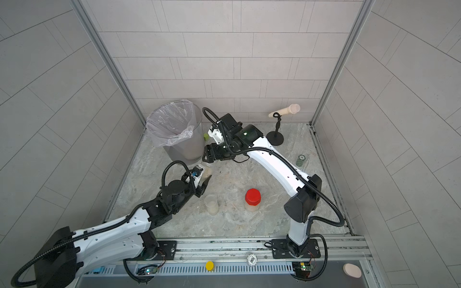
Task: Empty moldy rice from jars
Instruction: Unscrew the lid from the jar.
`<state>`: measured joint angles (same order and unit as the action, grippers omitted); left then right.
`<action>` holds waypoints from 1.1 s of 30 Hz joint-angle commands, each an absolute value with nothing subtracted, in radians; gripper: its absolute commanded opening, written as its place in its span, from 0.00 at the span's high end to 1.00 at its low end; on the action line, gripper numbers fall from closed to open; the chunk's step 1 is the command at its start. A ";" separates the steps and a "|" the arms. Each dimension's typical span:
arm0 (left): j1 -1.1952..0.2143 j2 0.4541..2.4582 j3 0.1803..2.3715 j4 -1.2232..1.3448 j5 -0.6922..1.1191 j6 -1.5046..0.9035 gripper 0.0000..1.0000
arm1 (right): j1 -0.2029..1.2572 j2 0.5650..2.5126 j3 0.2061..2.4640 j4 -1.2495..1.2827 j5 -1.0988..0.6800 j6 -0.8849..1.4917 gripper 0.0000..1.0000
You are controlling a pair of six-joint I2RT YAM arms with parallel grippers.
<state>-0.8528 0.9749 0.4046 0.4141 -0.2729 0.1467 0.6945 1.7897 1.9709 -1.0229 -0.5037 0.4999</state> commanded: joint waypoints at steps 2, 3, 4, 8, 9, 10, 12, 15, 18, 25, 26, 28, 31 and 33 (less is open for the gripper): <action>-0.849 0.958 0.399 0.445 -0.272 0.144 1.00 | 0.697 1.807 1.987 -1.048 -0.505 0.481 0.20; -0.849 0.957 0.400 0.444 -0.273 0.144 1.00 | 0.696 1.807 1.985 -1.049 -0.505 0.480 0.20; -0.849 0.956 0.400 0.445 -0.273 0.144 1.00 | 0.696 1.809 1.984 -1.049 -0.505 0.478 0.20; -0.849 0.947 0.400 0.443 -0.275 0.147 1.00 | 0.697 1.813 1.987 -1.053 -0.503 0.468 0.20; -0.849 0.944 0.400 0.443 -0.275 0.146 1.00 | 0.697 1.815 1.988 -1.054 -0.503 0.465 0.21; -0.850 0.942 0.400 0.442 -0.276 0.147 1.00 | 0.698 1.818 1.988 -1.055 -0.500 0.463 0.22; -0.849 0.942 0.400 0.440 -0.277 0.147 1.00 | 0.698 1.821 1.990 -1.057 -0.499 0.461 0.23; -0.850 0.939 0.399 0.435 -0.280 0.147 1.00 | 0.697 1.826 1.991 -1.060 -0.496 0.454 0.25; -0.849 0.937 0.396 0.434 -0.282 0.147 1.00 | 0.697 1.827 1.995 -1.060 -0.485 0.454 0.28; -0.849 0.933 0.388 0.422 -0.281 0.143 1.00 | 0.691 1.832 2.025 -1.076 -0.488 0.444 0.27; -0.849 0.931 0.387 0.421 -0.281 0.143 1.00 | 0.691 1.836 2.032 -1.083 -0.495 0.440 0.26; -0.850 0.925 0.385 0.421 -0.282 0.143 1.00 | 0.692 1.841 2.039 -1.091 -0.495 0.434 0.25; -0.848 0.918 0.385 0.416 -0.287 0.143 1.00 | 0.692 1.841 2.037 -1.091 -0.494 0.430 0.29; -0.848 0.915 0.385 0.414 -0.289 0.144 1.00 | 0.692 1.839 2.036 -1.092 -0.493 0.426 0.30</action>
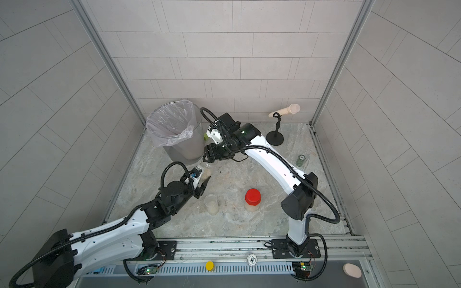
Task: Empty moldy rice from jars
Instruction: Unscrew the lid from the jar.
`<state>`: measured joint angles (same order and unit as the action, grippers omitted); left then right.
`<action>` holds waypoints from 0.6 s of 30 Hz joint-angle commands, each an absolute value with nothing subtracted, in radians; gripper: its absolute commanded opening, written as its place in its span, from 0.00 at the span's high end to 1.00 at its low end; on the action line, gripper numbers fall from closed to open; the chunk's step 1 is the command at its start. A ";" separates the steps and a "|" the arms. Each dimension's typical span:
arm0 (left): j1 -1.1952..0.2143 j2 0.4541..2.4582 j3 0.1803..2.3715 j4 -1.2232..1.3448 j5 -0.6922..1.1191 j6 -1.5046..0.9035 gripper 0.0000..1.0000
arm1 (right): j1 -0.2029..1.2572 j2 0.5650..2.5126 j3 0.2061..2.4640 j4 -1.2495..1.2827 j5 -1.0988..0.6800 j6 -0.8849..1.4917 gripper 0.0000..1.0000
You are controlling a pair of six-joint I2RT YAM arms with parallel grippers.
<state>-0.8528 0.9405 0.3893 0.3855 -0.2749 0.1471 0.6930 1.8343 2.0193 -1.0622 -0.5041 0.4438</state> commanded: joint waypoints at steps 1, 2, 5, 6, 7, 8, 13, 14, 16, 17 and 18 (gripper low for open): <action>-0.848 0.914 0.385 0.415 -0.290 0.144 1.00 | 0.692 1.838 2.034 -1.094 -0.494 0.426 0.30; -0.849 0.913 0.385 0.413 -0.291 0.144 1.00 | 0.692 1.840 2.032 -1.095 -0.498 0.425 0.30; -0.849 0.913 0.385 0.414 -0.290 0.144 1.00 | 0.695 1.840 2.024 -1.100 -0.500 0.421 0.27; -0.849 0.912 0.385 0.413 -0.291 0.144 1.00 | 0.695 1.838 2.022 -1.100 -0.501 0.419 0.27; -0.849 0.912 0.385 0.414 -0.290 0.144 1.00 | 0.695 1.838 2.020 -1.100 -0.499 0.419 0.27; -0.848 0.910 0.385 0.413 -0.291 0.144 1.00 | 0.695 1.837 2.019 -1.100 -0.500 0.419 0.26; -0.849 0.907 0.385 0.409 -0.293 0.146 1.00 | 0.695 1.835 2.020 -1.101 -0.503 0.410 0.26; -0.848 0.905 0.385 0.407 -0.294 0.144 1.00 | 0.695 1.835 2.020 -1.101 -0.503 0.410 0.27; -0.848 0.906 0.385 0.407 -0.293 0.144 1.00 | 0.696 1.838 2.020 -1.101 -0.513 0.407 0.27; -0.849 0.904 0.385 0.406 -0.292 0.144 1.00 | 0.696 1.839 2.020 -1.103 -0.515 0.406 0.28; -0.849 0.904 0.385 0.406 -0.293 0.144 1.00 | 0.697 1.840 2.020 -1.102 -0.517 0.404 0.30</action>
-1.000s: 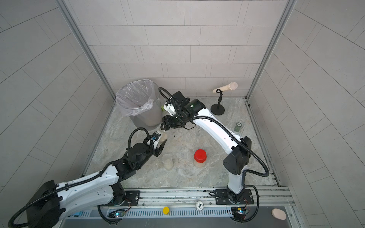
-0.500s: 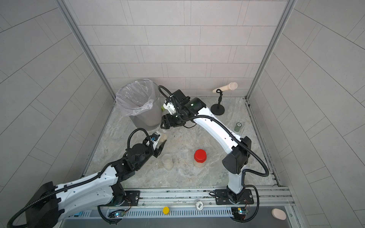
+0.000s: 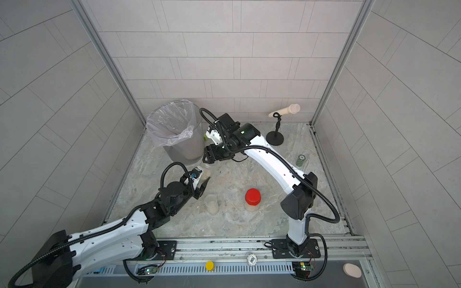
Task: Empty moldy rice from jars
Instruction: Unscrew the lid from the jar.
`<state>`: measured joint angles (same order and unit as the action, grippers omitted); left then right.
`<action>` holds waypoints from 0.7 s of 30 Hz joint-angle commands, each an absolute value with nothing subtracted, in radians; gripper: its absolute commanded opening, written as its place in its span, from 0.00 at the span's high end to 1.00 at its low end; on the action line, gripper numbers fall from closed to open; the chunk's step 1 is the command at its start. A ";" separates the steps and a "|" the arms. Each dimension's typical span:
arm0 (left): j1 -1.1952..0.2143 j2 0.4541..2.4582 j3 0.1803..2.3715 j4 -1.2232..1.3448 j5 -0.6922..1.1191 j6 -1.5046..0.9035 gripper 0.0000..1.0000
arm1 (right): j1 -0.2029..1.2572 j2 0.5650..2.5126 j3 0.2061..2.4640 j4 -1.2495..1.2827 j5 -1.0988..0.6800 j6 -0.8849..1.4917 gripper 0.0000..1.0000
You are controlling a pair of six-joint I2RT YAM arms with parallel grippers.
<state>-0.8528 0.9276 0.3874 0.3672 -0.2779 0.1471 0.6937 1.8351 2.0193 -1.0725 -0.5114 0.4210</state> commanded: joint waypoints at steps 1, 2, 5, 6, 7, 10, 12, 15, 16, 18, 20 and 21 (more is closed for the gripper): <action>-0.849 0.903 0.385 0.406 -0.293 0.144 1.00 | 0.696 1.840 2.019 -1.103 -0.517 0.402 0.31; -0.849 0.901 0.384 0.405 -0.293 0.143 1.00 | 0.696 1.841 2.019 -1.103 -0.520 0.400 0.34; -0.848 0.897 0.382 0.404 -0.291 0.144 1.00 | 0.697 1.848 2.038 -1.128 -0.527 0.363 0.47; -0.849 0.891 0.380 0.405 -0.287 0.143 1.00 | 0.696 1.852 2.051 -1.143 -0.533 0.339 0.51; -0.849 0.884 0.376 0.405 -0.281 0.140 1.00 | 0.694 1.857 2.068 -1.159 -0.551 0.302 0.54; -0.849 0.865 0.364 0.404 -0.254 0.133 1.00 | 0.684 1.865 2.108 -1.197 -0.626 0.144 0.61; -0.848 0.861 0.363 0.396 -0.247 0.128 1.00 | 0.684 1.874 2.151 -1.242 -0.641 0.035 0.65; -0.848 0.861 0.360 0.385 -0.232 0.123 1.00 | 0.682 1.878 2.196 -1.297 -0.664 -0.135 0.66; -0.849 0.862 0.360 0.385 -0.226 0.121 1.00 | 0.679 1.876 2.194 -1.309 -0.683 -0.197 0.68; -0.848 0.867 0.360 0.383 -0.221 0.118 1.00 | 0.674 1.864 2.181 -1.316 -0.699 -0.291 0.68; -0.848 0.871 0.360 0.382 -0.220 0.118 1.00 | 0.662 1.858 2.178 -1.328 -0.712 -0.358 0.69; -0.846 0.873 0.360 0.382 -0.222 0.118 1.00 | 0.653 1.860 2.187 -1.348 -0.728 -0.397 0.68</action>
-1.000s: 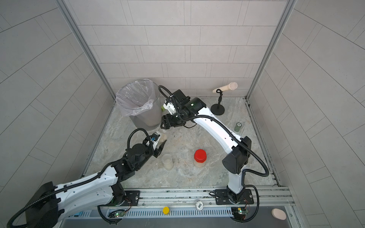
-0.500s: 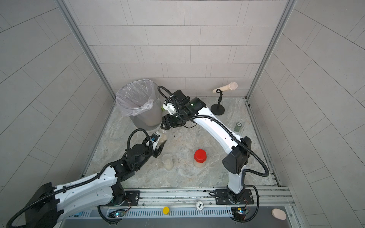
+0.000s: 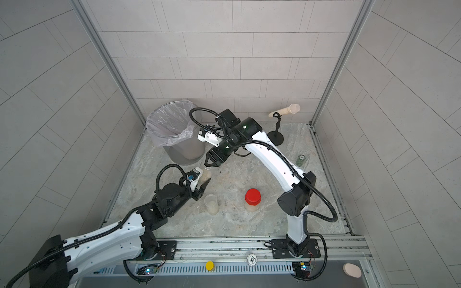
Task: Empty moldy rice from jars
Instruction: Unscrew the lid from the jar, then place the lid at the center of the board.
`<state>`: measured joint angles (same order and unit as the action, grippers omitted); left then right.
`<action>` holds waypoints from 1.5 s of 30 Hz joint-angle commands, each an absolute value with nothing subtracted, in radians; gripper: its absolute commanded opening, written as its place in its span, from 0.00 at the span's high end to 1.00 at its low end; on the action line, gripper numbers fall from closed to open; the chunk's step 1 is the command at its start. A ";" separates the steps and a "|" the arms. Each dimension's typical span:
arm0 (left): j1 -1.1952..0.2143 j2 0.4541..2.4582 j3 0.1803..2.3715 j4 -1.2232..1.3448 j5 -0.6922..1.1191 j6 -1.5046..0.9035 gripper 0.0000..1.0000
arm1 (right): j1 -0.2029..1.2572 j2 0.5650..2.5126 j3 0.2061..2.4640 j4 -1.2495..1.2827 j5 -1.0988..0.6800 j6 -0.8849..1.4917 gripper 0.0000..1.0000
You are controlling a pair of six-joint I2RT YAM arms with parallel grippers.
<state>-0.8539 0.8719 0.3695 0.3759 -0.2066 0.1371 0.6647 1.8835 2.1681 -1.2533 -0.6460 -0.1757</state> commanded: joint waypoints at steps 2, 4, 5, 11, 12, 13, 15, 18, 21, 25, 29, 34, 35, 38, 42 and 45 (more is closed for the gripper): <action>-0.847 0.880 0.360 0.382 -0.224 0.118 1.00 | 0.632 1.862 2.207 -1.382 -0.752 -0.455 0.68; -0.846 0.885 0.363 0.381 -0.221 0.119 1.00 | 0.603 1.869 2.231 -1.397 -0.762 -0.470 0.68; -0.845 0.887 0.364 0.382 -0.221 0.120 1.00 | 0.588 1.877 2.244 -1.405 -0.768 -0.482 0.68; -0.845 0.887 0.368 0.377 -0.222 0.119 1.00 | 0.538 1.913 2.275 -1.446 -0.832 -0.566 0.69; -0.845 0.886 0.368 0.376 -0.222 0.119 1.00 | 0.538 1.917 2.275 -1.450 -0.837 -0.567 0.69; -0.845 0.884 0.370 0.372 -0.226 0.118 1.00 | 0.538 1.922 2.277 -1.449 -0.838 -0.568 0.69; -0.845 0.878 0.372 0.365 -0.231 0.121 1.00 | 0.537 1.930 2.275 -1.443 -0.818 -0.555 0.69; -0.845 0.860 0.371 0.352 -0.241 0.124 1.00 | 0.526 1.937 2.260 -1.424 -0.754 -0.518 0.69; -0.845 0.843 0.370 0.340 -0.258 0.126 1.00 | 0.512 1.933 2.228 -1.398 -0.723 -0.466 0.69; -0.843 0.825 0.365 0.323 -0.300 0.121 1.00 | 0.510 1.879 2.075 -1.269 -0.684 -0.426 0.66; -0.839 0.812 0.370 0.281 -0.353 0.104 1.00 | 0.511 1.838 1.939 -1.144 -0.629 -0.355 0.64; -0.839 0.787 0.373 0.230 -0.414 0.058 1.00 | 0.511 1.842 1.847 -1.069 -0.502 -0.252 0.62; -0.838 0.782 0.373 0.222 -0.430 0.049 1.00 | 0.512 1.847 1.830 -1.055 -0.489 -0.227 0.62; -0.838 0.782 0.374 0.198 -0.470 0.024 1.00 | 0.519 1.853 1.762 -0.970 -0.444 -0.136 0.62; -0.837 0.757 0.372 0.173 -0.473 0.001 1.00 | 0.536 1.870 1.701 -0.898 -0.346 -0.032 0.61; -0.837 0.753 0.362 0.187 -0.478 -0.001 1.00 | 0.558 1.896 1.686 -0.887 -0.291 0.017 0.61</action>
<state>-0.8425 0.7761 0.3660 0.1616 -0.4438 0.0288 0.5339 1.8874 1.6901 -0.9375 -0.3809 -0.0685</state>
